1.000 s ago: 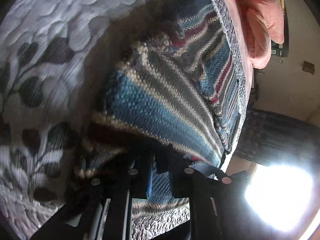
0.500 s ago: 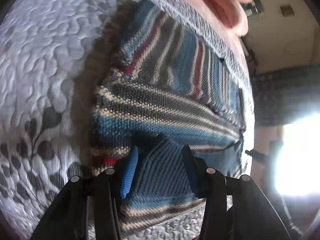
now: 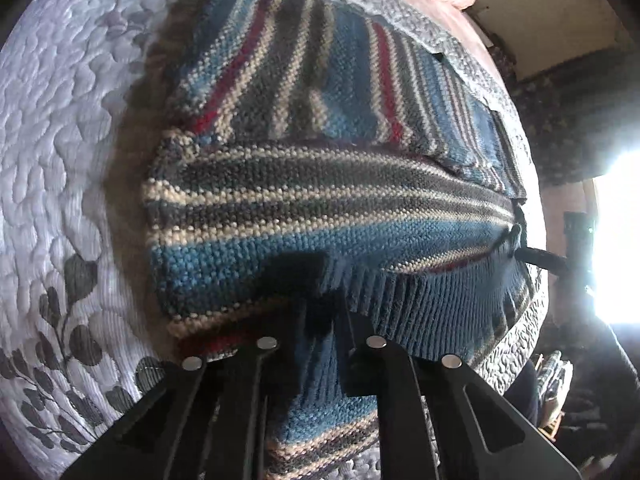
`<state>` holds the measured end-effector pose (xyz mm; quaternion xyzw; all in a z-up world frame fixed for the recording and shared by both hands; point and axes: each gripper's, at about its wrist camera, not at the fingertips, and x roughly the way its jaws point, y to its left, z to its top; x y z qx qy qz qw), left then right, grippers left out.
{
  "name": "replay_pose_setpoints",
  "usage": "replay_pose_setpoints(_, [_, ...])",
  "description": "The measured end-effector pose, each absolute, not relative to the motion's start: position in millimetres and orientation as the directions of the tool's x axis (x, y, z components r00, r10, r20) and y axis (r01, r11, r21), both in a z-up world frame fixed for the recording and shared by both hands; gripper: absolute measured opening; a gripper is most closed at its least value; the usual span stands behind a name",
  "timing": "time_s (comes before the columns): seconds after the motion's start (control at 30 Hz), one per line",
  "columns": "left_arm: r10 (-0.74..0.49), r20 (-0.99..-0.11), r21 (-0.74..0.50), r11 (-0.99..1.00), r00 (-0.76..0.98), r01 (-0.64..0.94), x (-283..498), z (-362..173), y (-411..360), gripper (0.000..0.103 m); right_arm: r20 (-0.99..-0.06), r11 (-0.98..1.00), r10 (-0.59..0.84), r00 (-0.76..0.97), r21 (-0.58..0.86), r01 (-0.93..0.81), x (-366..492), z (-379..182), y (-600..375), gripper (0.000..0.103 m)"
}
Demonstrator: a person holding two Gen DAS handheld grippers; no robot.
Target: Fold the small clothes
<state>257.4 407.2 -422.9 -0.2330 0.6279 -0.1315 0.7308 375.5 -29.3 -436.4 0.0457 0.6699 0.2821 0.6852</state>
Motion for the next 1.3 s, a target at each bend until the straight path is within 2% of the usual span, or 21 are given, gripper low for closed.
replay_pose_setpoints(0.1, [-0.484,-0.849,-0.51,0.856,0.212,-0.088,252,-417,406,0.009,-0.889,0.835,0.456,-0.039,0.442,-0.329,374,-434,-31,0.009])
replay_pose_setpoints(0.33, [-0.504,-0.807,-0.543,0.838,0.308,-0.052,238,-386,403,0.008,-0.878,0.82,0.478,0.029,0.434,-0.373,359,-408,-33,0.008])
replay_pose_setpoints(0.7, [-0.509,-0.739,-0.553,0.832,0.442,0.033,236,-316,414,0.008,-0.829,0.81,0.523,0.196,0.413,-0.416,362,-336,-56,0.007])
replay_pose_setpoints(1.0, [-0.486,-0.705,-0.522,0.849,0.518,0.085,289,-272,430,0.008,-0.796,0.817,0.527,0.299,0.378,-0.435,414,-295,-44,0.007])
replay_pose_setpoints(1.3, [-0.461,-0.703,-0.5,0.862,0.542,0.084,365,-266,449,0.004,-0.789,0.837,0.502,0.354,0.339,-0.429,482,-283,-31,0.007])
